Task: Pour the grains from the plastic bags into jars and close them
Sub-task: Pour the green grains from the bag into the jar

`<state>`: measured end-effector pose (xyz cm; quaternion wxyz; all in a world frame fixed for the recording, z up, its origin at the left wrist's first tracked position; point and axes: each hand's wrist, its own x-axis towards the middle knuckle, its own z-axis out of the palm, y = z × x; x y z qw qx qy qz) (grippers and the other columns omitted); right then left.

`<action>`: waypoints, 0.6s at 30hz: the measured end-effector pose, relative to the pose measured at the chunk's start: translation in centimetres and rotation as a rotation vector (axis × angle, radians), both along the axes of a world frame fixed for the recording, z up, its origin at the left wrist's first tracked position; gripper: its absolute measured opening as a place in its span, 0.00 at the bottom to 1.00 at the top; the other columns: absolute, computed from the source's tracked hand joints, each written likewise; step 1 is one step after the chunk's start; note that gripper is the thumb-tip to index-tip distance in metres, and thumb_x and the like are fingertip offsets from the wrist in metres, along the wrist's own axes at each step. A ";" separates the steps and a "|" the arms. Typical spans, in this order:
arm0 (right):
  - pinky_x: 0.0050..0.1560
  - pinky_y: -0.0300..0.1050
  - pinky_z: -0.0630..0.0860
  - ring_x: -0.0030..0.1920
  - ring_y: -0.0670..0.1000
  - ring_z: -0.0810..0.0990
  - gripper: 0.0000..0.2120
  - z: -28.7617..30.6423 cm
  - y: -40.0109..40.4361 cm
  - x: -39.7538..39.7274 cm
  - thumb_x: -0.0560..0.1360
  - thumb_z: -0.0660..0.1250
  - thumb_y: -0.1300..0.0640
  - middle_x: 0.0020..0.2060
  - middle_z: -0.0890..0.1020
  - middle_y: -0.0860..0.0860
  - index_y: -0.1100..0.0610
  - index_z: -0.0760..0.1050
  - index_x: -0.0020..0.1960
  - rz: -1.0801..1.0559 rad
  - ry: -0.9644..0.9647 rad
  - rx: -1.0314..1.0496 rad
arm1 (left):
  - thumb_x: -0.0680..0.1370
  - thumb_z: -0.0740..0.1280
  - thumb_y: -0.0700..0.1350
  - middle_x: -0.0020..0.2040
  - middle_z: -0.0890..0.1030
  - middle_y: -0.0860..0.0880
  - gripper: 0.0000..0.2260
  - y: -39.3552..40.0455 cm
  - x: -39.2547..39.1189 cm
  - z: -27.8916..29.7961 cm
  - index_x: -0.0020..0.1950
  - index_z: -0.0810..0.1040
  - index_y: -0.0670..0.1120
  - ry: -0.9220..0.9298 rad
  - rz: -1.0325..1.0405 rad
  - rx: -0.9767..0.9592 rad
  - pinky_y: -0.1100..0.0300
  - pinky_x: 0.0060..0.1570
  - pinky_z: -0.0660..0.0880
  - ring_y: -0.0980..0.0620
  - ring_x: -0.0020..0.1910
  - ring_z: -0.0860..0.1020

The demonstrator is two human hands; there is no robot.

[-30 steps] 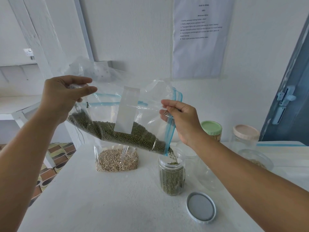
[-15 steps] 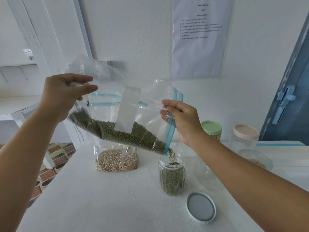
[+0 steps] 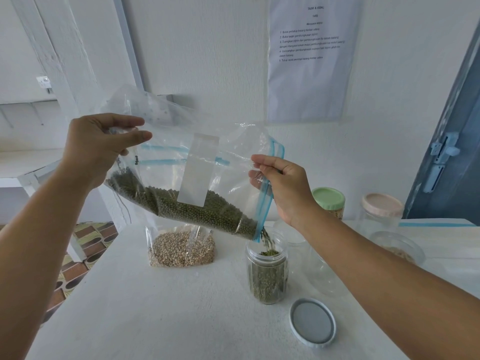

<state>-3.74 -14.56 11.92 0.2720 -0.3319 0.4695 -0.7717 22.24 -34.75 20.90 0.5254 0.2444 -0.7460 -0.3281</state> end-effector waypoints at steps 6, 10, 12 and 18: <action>0.54 0.49 0.85 0.46 0.52 0.86 0.12 -0.2 0.0 -0.1 0.83 0.63 0.69 0.51 0.84 0.57 0.61 0.84 0.55 0.000 -0.004 0.003 | 0.66 0.84 0.51 0.46 0.87 0.52 0.13 0.1 -0.1 -0.2 0.48 0.89 0.57 0.007 -0.009 0.009 0.65 0.34 0.75 0.50 0.36 0.75; 0.55 0.51 0.85 0.46 0.53 0.86 0.12 -0.3 0.0 -0.2 0.83 0.64 0.69 0.50 0.85 0.57 0.60 0.85 0.55 -0.002 -0.003 0.000 | 0.65 0.84 0.52 0.44 0.87 0.53 0.14 0.0 -0.1 -0.3 0.49 0.89 0.56 0.002 -0.009 0.013 0.64 0.34 0.75 0.52 0.33 0.74; 0.55 0.51 0.85 0.46 0.53 0.86 0.12 -0.3 0.0 -0.2 0.83 0.64 0.69 0.50 0.85 0.57 0.60 0.85 0.55 -0.005 -0.001 0.000 | 0.65 0.84 0.52 0.44 0.87 0.53 0.14 0.0 -0.1 -0.2 0.49 0.89 0.56 0.004 -0.012 0.011 0.64 0.34 0.75 0.52 0.33 0.74; 0.53 0.50 0.85 0.47 0.53 0.86 0.12 -0.3 0.0 -0.2 0.83 0.64 0.69 0.50 0.84 0.58 0.60 0.85 0.54 -0.003 -0.001 -0.006 | 0.64 0.84 0.53 0.44 0.87 0.52 0.15 -0.2 -0.1 -0.1 0.50 0.89 0.56 0.004 -0.009 0.002 0.63 0.34 0.74 0.52 0.33 0.74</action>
